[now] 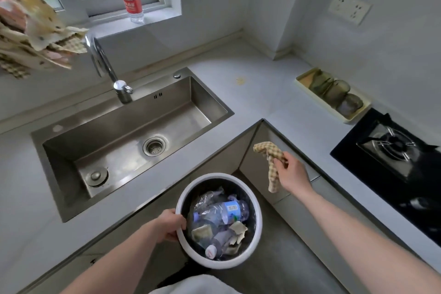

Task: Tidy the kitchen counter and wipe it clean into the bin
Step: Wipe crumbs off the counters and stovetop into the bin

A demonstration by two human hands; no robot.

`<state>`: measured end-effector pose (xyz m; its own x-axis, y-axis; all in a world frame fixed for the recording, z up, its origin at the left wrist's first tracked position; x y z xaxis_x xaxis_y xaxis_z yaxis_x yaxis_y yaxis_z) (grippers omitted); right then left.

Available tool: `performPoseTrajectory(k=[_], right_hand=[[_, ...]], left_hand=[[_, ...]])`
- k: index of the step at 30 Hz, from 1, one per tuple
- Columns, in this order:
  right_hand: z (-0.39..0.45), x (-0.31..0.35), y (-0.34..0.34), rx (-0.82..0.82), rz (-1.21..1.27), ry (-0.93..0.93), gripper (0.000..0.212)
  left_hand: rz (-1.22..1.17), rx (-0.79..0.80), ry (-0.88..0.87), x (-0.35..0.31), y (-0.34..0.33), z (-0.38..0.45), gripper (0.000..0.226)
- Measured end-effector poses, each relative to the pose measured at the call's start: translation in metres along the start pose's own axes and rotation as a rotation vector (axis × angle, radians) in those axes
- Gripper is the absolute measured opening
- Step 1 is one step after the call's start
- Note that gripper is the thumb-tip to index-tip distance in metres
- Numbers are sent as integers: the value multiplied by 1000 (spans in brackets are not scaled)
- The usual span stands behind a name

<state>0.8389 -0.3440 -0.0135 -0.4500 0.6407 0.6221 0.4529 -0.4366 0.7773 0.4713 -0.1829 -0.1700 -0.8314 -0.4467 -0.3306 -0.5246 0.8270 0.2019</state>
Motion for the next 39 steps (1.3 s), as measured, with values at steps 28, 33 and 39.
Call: performPoseTrajectory(k=[28,33,39], right_hand=[[279,-134,-4,402,-560,283,79],[297,-141,-27,482,-634,334,84],[316,-146,-60,535,-614,273,82]], left_hand=[[-182,-98,206,-119,-121,45,33],[-273,-94,222,-115,-131,50,36],[-340,-76,226,-119,-137,65,35]])
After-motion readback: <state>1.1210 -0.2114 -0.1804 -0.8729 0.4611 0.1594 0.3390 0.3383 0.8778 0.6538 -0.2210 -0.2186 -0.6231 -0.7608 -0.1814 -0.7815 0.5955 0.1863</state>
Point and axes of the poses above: each hand's wrist, its own z-axis towards the middle knuckle, its own y-axis out of the back of the hand, x = y × z, the point moved 9 cm from there along z, towards the middle knuckle, and after that the axes turned 5 degrees about y, right-handed, at the moved point
